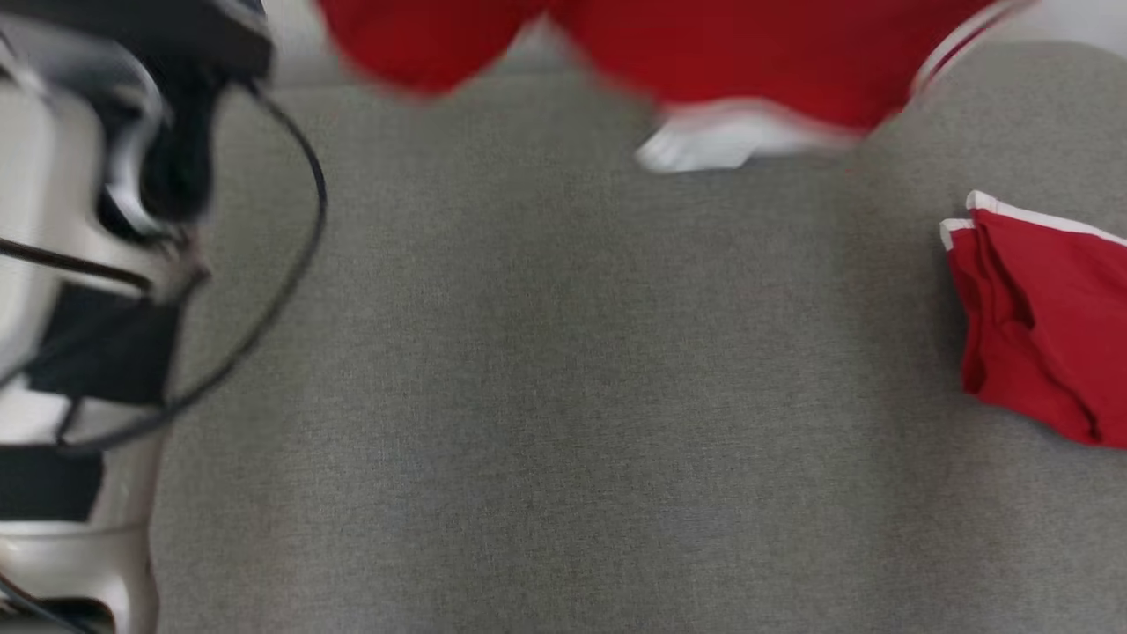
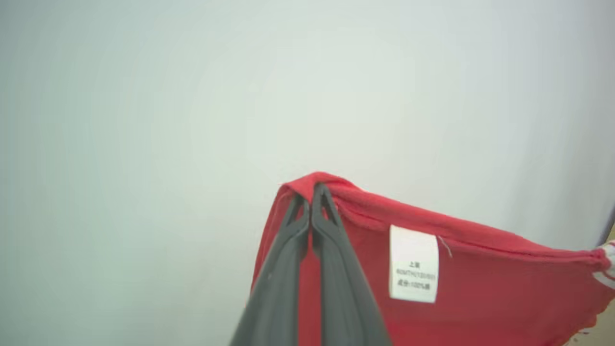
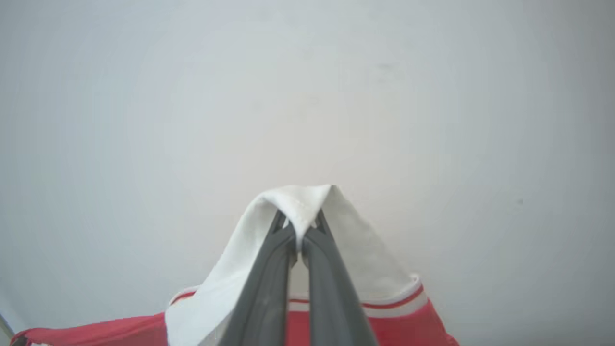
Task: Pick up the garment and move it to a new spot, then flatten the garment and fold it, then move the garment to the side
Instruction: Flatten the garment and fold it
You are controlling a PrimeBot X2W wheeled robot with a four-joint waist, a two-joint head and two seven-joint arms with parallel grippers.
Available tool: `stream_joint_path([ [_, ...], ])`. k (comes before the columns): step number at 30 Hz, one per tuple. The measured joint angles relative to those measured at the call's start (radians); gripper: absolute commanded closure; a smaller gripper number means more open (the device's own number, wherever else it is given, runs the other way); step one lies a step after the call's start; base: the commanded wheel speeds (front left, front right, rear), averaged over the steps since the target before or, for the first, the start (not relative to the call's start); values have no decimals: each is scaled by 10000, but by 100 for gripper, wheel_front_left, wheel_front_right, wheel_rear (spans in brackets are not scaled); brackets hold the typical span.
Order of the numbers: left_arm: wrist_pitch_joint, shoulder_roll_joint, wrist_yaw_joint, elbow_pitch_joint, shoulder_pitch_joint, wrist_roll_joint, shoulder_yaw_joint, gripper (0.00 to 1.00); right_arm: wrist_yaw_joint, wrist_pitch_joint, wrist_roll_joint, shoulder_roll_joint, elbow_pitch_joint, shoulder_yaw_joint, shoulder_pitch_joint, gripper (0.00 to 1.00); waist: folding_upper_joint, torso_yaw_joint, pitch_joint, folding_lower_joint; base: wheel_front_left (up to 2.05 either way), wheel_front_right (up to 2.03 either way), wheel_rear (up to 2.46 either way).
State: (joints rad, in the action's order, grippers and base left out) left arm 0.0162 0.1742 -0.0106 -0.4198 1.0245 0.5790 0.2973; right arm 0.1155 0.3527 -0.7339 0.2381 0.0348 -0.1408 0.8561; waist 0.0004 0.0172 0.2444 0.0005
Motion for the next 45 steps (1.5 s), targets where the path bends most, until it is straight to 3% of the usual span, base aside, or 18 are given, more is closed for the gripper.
stream_joint_path([
  [2, 577, -65, -81, 345, 873, -56, -364, 100, -63, -387, 161, 217, -203, 117, 1305, 100, 0, 60, 184, 0, 0, 0, 0],
  [5, 1168, 104, -96, 564, 644, -12, -700, 100, -658, -688, 226, 389, -339, 593, 2151, 100, -4, 166, 393, -4, 0, 0, 0],
  [8, 1166, 282, -54, 123, -671, -82, -320, 100, -1097, -667, 209, 424, -890, 1011, 886, 100, -3, 222, 617, -4, 0, 0, 0],
  [13, 798, 625, 359, -1457, -3568, -288, 631, 100, -1290, -539, 46, 23, -2082, 1294, -2310, 100, 0, 177, 1025, -2, 0, 0, 0],
  [17, 727, 759, 564, -2387, -3976, -451, 836, 100, -1653, -660, -104, -322, -2809, 1484, -3104, 100, -1, -5, 1228, -4, 0, 0, 0],
  [27, 1099, 552, 819, -3864, -3865, -401, 767, 100, -1964, -1400, -309, -702, -3018, 1436, -4262, 100, -3, -284, 441, -5, 0, 0, 0],
  [36, 1630, 355, 913, -4660, -5173, -341, 1028, 100, -2050, -1918, -314, -855, -2508, 1427, -6256, 100, -5, -404, -945, -8, 0, 0, 0],
  [45, 1998, 29, 270, -4984, -6645, -337, 918, 100, -1987, -1651, -495, -915, -2159, 1455, -8683, 100, -5, -399, -2254, -8, 0, 0, 0],
])
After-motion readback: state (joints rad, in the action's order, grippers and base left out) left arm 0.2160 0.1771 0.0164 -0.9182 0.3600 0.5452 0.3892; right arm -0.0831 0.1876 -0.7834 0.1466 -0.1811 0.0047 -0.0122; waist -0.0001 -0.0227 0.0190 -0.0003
